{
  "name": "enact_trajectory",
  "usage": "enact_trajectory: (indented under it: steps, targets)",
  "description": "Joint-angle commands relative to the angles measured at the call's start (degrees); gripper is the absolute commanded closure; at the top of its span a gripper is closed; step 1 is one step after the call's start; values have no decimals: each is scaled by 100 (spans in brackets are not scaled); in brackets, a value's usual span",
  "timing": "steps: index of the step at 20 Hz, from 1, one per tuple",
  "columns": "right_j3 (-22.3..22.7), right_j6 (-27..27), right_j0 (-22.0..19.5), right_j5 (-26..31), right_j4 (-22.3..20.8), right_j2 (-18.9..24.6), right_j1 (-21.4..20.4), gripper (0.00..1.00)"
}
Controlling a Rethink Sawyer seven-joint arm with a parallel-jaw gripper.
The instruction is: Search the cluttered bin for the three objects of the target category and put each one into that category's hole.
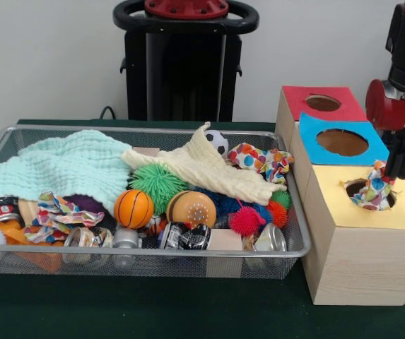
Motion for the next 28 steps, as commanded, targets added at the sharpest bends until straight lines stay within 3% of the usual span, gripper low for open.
enact_trajectory:
  steps: [1,8,28]
  targets:
    - [36,1283,-213,23,152,281,199,100]
    - [3,1231,-193,286,68,212,280,100]
    - [95,1023,-232,136,-89,151,321,100]
